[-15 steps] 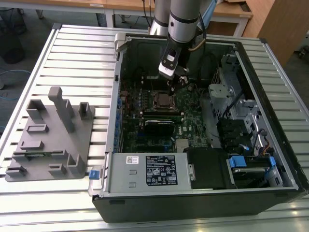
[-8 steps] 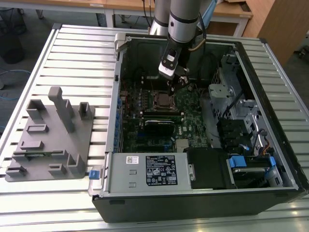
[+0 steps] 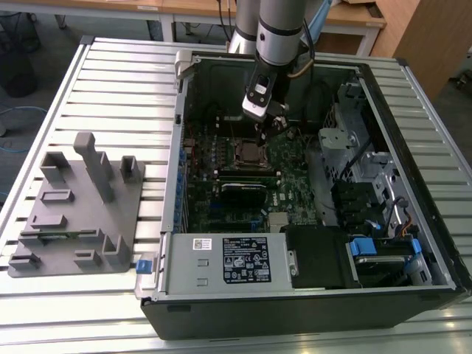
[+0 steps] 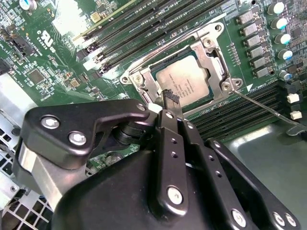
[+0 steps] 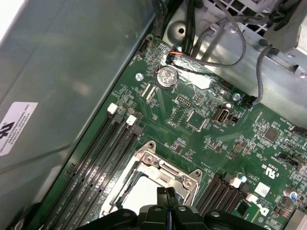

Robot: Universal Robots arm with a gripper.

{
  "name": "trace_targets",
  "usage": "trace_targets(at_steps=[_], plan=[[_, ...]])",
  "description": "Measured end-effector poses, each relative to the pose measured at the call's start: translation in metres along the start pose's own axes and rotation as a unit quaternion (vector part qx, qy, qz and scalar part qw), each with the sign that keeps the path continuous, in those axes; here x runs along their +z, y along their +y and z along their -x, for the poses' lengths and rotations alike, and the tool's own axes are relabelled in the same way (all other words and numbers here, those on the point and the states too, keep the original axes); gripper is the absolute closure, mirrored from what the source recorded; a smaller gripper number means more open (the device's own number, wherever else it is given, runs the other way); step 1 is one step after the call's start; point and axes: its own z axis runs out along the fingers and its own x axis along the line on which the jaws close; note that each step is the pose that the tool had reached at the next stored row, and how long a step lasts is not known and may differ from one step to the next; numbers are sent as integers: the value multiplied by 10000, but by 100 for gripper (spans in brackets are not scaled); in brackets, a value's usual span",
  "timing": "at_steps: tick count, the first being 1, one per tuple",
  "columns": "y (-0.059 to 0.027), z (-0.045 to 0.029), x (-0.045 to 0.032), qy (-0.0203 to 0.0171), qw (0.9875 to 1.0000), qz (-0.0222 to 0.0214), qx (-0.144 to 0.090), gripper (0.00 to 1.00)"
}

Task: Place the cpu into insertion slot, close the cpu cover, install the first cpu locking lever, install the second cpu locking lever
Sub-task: 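Close the cpu cover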

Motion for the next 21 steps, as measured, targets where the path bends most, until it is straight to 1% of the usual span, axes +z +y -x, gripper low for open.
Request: trace_targets(at_steps=[3,9,11,14,18,21], plan=[[0,-1,2,0,9999,4,-127,89],[-1,-1,2,0,9999,5,-143,89],[-1,-2,2,0,9998,7,-214,89],[-2,-2,2,-1,9992,12,-400,89],[-2,-2,2,-3,9977,21,-682,89],[-2,-2,2,-3,9975,21,-713,89]])
